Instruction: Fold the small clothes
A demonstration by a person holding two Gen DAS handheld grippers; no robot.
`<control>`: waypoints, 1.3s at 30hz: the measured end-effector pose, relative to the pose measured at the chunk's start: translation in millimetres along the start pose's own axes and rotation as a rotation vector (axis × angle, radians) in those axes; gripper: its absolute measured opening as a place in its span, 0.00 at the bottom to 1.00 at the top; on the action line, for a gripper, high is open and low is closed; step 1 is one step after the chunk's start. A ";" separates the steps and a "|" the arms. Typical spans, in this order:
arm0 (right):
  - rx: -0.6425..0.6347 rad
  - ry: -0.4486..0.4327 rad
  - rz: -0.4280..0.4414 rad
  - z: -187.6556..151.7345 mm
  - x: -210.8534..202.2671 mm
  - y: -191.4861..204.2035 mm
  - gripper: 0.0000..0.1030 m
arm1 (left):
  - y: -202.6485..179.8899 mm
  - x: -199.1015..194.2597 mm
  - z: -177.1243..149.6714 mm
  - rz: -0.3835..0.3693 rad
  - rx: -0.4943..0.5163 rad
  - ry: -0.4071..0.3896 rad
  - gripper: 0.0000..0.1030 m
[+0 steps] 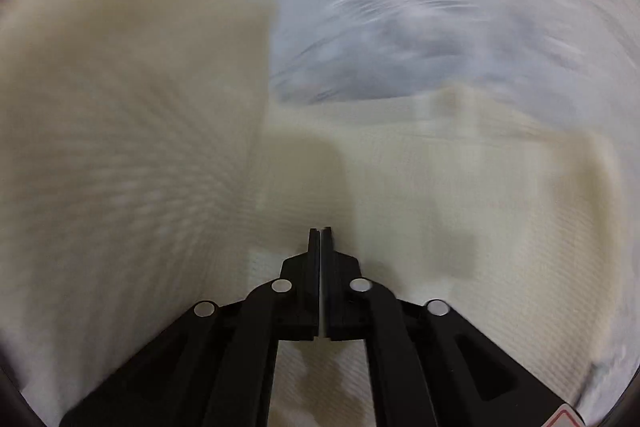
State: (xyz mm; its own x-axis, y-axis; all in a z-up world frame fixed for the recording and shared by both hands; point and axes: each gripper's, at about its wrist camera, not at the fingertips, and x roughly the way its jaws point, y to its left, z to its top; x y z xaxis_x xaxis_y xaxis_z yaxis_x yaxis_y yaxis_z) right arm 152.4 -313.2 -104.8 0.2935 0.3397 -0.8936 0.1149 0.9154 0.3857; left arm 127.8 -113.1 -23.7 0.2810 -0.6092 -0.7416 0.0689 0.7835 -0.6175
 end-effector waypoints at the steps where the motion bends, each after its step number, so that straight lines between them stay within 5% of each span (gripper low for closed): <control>1: 0.050 -0.024 -0.009 -8.4 -17.5 -22.8 0.08 | -7.9 11.3 -1.9 0.006 0.014 0.018 0.20; 7: 0.125 -0.062 -0.046 -51.2 -77.3 -85.0 0.19 | -25.0 85.6 -39.4 0.145 0.116 0.165 0.35; 11: 0.145 -0.076 0.075 -62.0 -96.0 -80.7 0.48 | -42.8 65.2 -64.0 0.184 0.191 0.103 0.65; 14: 0.123 -0.069 0.153 -53.1 -89.7 -63.3 0.70 | -42.2 41.0 -69.6 0.240 0.215 0.065 0.72; 16: 0.106 -0.053 0.136 -43.2 -73.6 -52.8 0.73 | -36.3 29.7 -71.6 0.289 0.216 0.052 0.72; 24: 0.130 0.093 0.055 -39.9 -10.5 -34.2 0.71 | -28.6 12.3 -82.0 0.453 0.284 0.045 0.73; 26: 0.133 0.081 0.090 -42.9 -11.8 -29.0 0.37 | -27.2 12.7 -82.2 0.445 0.285 0.055 0.73; 28: 0.144 0.076 0.131 -40.1 -17.7 -25.1 0.25 | -26.7 13.7 -82.9 0.451 0.291 0.059 0.73; 34: 0.055 -0.054 0.242 -21.5 -86.0 -14.0 0.21 | -24.9 14.2 -84.6 0.453 0.276 0.078 0.74; 37: 0.045 -0.061 0.135 -29.0 -93.5 -41.0 0.21 | -21.2 11.7 -84.6 0.447 0.263 0.077 0.75; 39: 0.056 0.014 0.041 -35.2 -64.6 -65.9 0.22 | -15.2 13.0 -85.1 0.454 0.252 0.084 0.76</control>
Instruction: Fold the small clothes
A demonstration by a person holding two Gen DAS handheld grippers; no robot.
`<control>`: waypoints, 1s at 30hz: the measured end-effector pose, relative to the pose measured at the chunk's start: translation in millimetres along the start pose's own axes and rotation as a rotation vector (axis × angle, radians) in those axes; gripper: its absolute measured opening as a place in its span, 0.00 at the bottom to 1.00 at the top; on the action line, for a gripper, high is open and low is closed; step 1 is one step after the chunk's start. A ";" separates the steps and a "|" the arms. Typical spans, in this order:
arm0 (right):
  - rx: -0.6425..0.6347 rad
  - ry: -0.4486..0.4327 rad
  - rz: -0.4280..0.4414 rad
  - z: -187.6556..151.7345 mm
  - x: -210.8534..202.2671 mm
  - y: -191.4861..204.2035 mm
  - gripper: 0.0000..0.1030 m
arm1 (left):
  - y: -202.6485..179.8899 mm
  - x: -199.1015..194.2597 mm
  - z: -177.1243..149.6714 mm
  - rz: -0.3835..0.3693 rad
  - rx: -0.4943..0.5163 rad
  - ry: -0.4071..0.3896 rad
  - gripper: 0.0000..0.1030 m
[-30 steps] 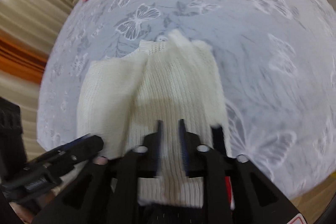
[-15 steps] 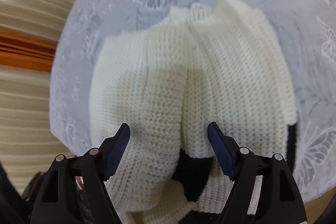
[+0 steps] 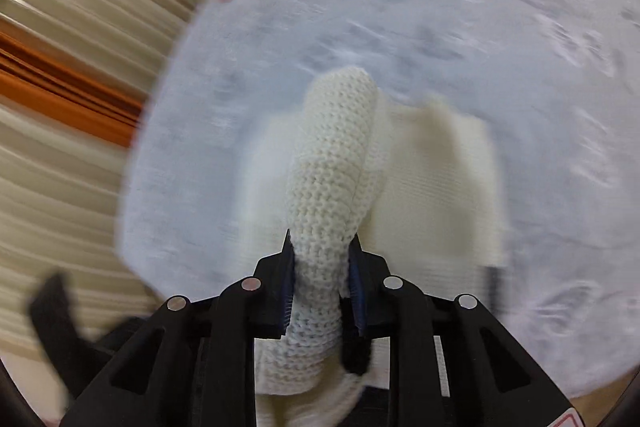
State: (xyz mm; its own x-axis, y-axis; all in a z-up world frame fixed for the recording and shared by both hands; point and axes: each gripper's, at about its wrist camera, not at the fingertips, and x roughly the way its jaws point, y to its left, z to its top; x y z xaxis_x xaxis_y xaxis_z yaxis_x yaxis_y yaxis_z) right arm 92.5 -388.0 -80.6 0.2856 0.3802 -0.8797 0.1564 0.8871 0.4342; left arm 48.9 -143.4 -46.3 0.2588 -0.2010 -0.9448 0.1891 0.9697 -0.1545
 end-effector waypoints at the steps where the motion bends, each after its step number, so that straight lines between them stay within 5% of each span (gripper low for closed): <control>1: 0.025 0.059 -0.055 -4.6 23.6 -18.4 0.24 | 1.4 2.7 -1.2 0.002 -0.005 0.008 0.76; 10: 0.101 0.020 0.099 -32.5 2.6 -19.4 0.61 | -0.4 16.2 -11.6 -0.007 0.009 0.053 0.77; 12: 0.082 0.052 0.082 -36.5 16.2 -18.4 0.59 | -4.1 21.8 -10.9 0.006 0.022 0.062 0.77; 14: 0.048 0.071 0.040 -36.3 25.1 -11.4 0.19 | -8.6 25.2 -9.7 0.004 0.028 0.069 0.77; 19: -0.018 -0.084 0.017 -17.2 -33.6 -1.7 0.16 | -16.2 19.6 -7.0 -0.025 0.025 0.067 0.77; 24: -0.061 0.042 -0.167 -28.7 11.2 -36.0 0.21 | -19.1 22.8 -1.5 -0.015 0.037 0.052 0.79; 30: -0.004 -0.016 -0.104 -23.2 -2.2 -34.2 0.27 | -23.4 27.8 10.2 -0.012 0.026 0.054 0.79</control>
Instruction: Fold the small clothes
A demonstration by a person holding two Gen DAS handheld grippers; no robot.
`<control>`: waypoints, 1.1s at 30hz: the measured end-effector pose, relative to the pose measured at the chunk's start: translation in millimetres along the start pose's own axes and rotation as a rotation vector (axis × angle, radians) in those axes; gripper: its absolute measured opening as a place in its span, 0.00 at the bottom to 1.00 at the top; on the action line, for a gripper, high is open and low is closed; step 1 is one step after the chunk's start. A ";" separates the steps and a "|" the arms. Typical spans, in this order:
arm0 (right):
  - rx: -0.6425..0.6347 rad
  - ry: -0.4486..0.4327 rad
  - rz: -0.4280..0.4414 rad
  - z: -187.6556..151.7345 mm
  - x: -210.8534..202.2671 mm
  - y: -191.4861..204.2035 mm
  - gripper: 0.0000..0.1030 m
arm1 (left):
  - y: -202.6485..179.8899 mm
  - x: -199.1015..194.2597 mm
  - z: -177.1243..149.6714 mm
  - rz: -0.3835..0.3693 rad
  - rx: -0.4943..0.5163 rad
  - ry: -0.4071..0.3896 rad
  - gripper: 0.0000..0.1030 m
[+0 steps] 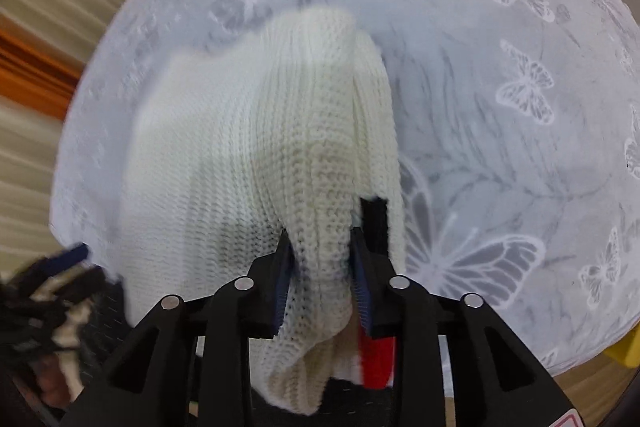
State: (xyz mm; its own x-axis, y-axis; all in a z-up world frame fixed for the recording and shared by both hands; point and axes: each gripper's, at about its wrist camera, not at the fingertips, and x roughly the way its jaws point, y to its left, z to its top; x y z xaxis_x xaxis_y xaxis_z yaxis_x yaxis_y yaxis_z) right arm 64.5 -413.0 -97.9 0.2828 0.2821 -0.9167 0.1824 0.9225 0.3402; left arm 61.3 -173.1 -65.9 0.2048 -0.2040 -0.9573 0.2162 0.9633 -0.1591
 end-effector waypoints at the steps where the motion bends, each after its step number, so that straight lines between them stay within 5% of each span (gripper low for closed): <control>1: 0.004 -0.019 -0.005 6.7 -7.4 2.6 0.28 | -0.8 -0.4 1.0 -0.001 0.004 -0.003 0.79; 6: -0.036 -0.119 0.044 31.4 -36.3 20.4 0.27 | -3.4 4.3 5.0 0.007 0.016 -0.001 0.79; 12: -0.143 -0.008 -0.144 44.2 26.2 13.2 0.22 | 0.3 11.5 6.8 0.015 -0.007 0.019 0.79; 15: -0.075 -0.022 -0.103 43.0 7.8 2.9 0.30 | 5.5 11.1 9.0 0.019 -0.015 0.013 0.79; 17: -0.044 -0.048 -0.103 37.5 -8.0 -1.7 0.50 | 10.8 12.8 10.6 0.000 -0.020 0.006 0.79; 23: 0.053 -0.015 -0.023 26.3 2.5 -18.8 0.77 | 39.4 44.1 29.7 -0.252 -0.242 0.035 0.82; 26: 0.134 0.078 0.017 26.7 34.9 -29.5 0.83 | 41.9 76.5 40.4 -0.281 -0.294 0.097 0.83; 28: 0.217 0.094 0.119 26.1 48.5 -34.4 0.72 | 45.4 99.6 45.0 -0.339 -0.328 0.133 0.83; 31: 0.221 0.052 0.135 28.9 36.3 -19.8 0.49 | 52.6 110.5 48.0 -0.434 -0.394 0.165 0.60; 33: 0.163 0.007 0.138 30.8 15.8 -0.1 0.44 | 56.6 96.3 52.5 -0.460 -0.391 0.156 0.44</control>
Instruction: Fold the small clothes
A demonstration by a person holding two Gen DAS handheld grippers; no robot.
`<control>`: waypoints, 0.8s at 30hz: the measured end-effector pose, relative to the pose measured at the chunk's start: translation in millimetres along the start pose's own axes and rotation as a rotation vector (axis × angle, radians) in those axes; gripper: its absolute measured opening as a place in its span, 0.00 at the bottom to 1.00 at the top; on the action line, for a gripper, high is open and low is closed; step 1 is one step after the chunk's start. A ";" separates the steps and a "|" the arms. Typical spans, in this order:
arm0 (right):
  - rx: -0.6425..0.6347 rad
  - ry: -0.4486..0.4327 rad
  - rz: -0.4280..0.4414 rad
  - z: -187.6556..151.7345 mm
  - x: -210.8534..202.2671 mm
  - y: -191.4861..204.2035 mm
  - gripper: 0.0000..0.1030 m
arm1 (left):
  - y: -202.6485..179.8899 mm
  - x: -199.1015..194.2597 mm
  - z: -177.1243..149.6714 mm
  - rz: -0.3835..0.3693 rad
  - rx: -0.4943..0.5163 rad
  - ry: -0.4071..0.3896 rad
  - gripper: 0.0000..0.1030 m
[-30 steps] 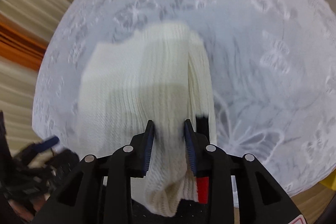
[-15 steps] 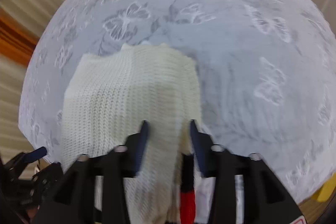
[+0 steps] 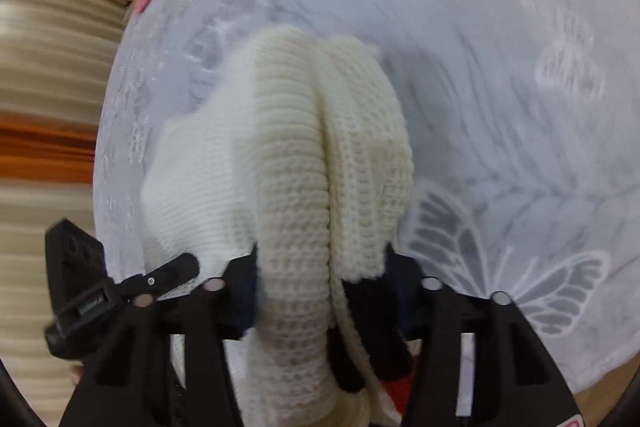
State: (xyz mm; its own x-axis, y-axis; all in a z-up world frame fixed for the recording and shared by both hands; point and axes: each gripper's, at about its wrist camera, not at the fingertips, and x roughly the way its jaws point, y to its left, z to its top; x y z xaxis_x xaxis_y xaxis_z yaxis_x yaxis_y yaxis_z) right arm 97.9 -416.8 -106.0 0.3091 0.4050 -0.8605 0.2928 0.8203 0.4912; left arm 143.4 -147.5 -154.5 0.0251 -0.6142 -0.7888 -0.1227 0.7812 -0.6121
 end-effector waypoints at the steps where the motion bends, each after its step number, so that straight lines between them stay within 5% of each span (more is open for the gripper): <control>1: -0.030 -0.026 0.028 -1.1 -13.3 15.0 0.41 | -4.2 -9.7 -0.7 -0.010 0.021 -0.009 0.41; 4: -0.085 -0.096 0.096 -6.3 -44.4 51.9 0.38 | -17.8 -55.2 -4.4 -0.031 0.089 -0.052 0.40; 7: -0.122 -0.089 0.132 -11.0 -31.5 70.5 0.40 | -21.7 -101.2 -8.5 0.002 0.138 -0.127 0.46; 9: -0.145 -0.077 0.069 -10.0 -5.1 72.0 0.46 | -9.0 -114.6 -8.7 0.094 0.121 -0.195 0.59; 10: -0.153 -0.058 -0.040 -11.0 14.2 70.5 0.45 | -4.3 -113.3 -8.7 0.131 0.129 -0.213 0.66; 12: -0.151 -0.027 -0.141 -18.5 21.3 73.7 0.41 | 12.4 -99.5 -7.3 0.302 0.165 -0.228 0.65; 13: -0.154 -0.034 -0.096 -23.5 14.0 78.9 0.41 | 18.8 -97.8 -9.2 0.361 0.162 -0.226 0.62; 18: -0.188 -0.009 0.046 -63.8 -19.3 103.4 0.49 | 17.2 -125.6 -37.3 0.350 0.202 -0.288 0.65; 19: -0.192 0.021 0.042 -71.4 -12.0 106.0 0.58 | 16.1 -128.1 -41.7 0.363 0.217 -0.295 0.66; 22: -0.211 0.080 -0.044 -85.6 22.0 108.7 0.60 | 11.0 -126.5 -47.6 0.387 0.251 -0.288 0.70; 24: -0.194 0.112 -0.015 -85.5 40.3 106.1 0.37 | 11.0 -123.0 -56.6 0.400 0.257 -0.266 0.71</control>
State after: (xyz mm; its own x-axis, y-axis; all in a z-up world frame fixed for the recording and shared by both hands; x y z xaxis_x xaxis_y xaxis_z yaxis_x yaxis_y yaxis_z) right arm 64.0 -278.9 -100.1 0.2005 0.4253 -0.8826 0.1134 0.8848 0.4521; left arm 82.9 -69.6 -61.0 0.2809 -0.2403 -0.9292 0.0719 0.9707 -0.2293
